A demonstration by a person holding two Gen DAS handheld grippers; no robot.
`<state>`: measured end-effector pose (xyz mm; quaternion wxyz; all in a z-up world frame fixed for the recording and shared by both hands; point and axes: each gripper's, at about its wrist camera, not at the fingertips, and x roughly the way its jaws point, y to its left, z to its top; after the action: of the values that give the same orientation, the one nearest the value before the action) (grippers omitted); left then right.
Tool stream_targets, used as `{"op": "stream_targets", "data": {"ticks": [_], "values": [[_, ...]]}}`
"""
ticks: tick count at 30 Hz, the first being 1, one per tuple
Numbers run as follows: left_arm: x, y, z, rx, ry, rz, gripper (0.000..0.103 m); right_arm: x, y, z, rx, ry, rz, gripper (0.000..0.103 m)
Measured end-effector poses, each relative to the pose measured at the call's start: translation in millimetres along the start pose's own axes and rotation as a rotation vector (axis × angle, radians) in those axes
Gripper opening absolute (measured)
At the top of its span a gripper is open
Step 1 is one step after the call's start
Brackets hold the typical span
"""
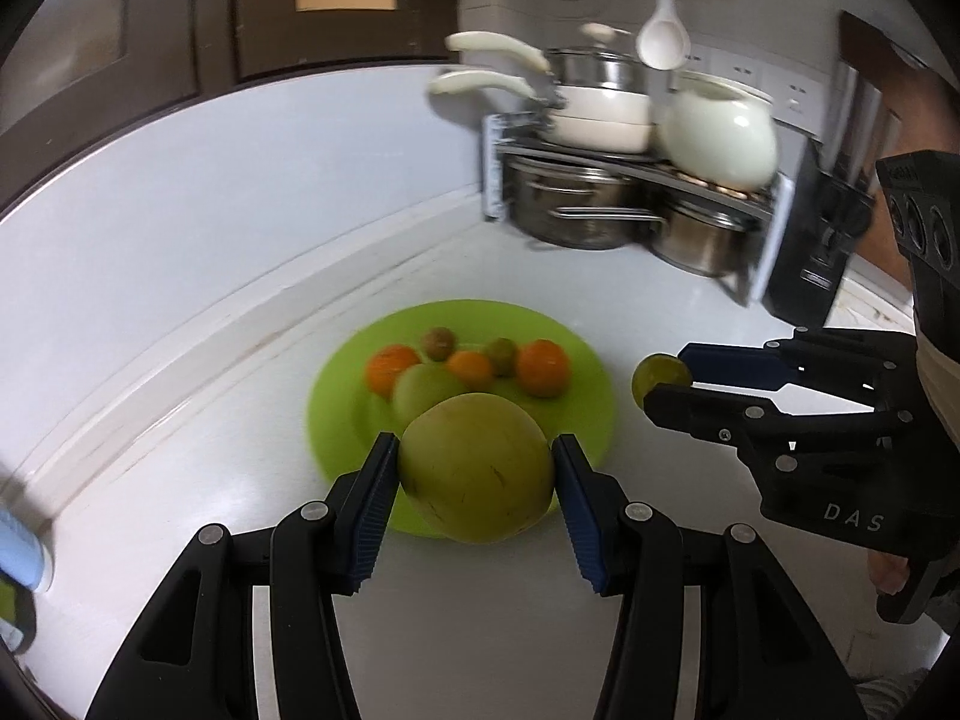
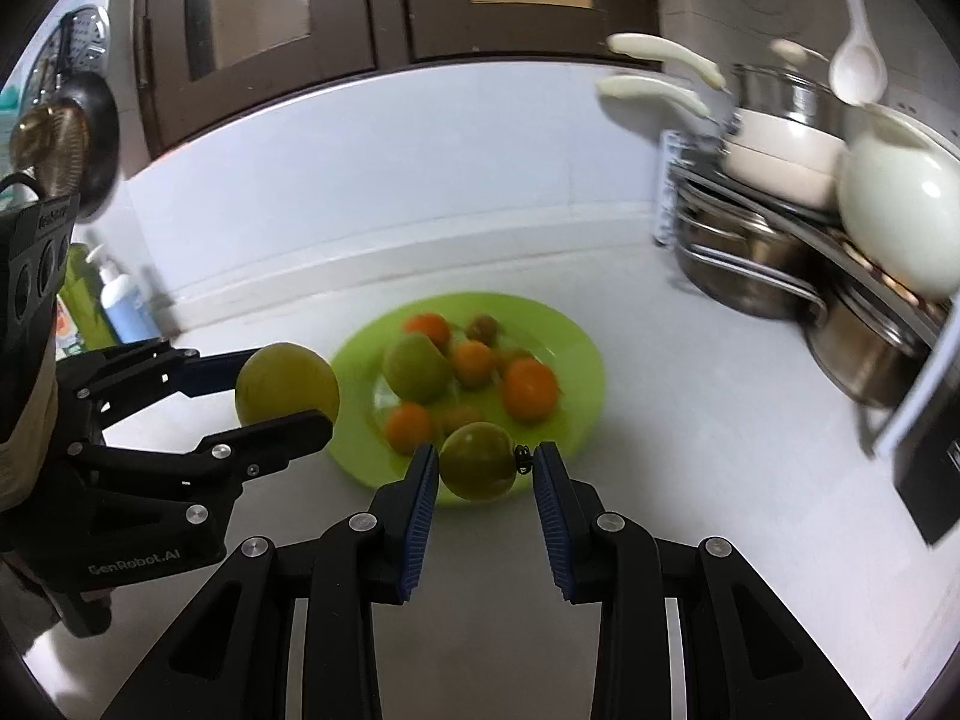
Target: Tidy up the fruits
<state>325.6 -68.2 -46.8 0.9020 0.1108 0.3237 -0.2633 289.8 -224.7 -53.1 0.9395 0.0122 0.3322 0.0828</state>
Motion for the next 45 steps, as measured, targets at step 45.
{"op": "stream_targets", "data": {"ticks": [45], "values": [[-26,29,-11,-0.169,-0.021,0.141,0.078,8,23,9,-0.002,0.011,-0.03,0.055]]}}
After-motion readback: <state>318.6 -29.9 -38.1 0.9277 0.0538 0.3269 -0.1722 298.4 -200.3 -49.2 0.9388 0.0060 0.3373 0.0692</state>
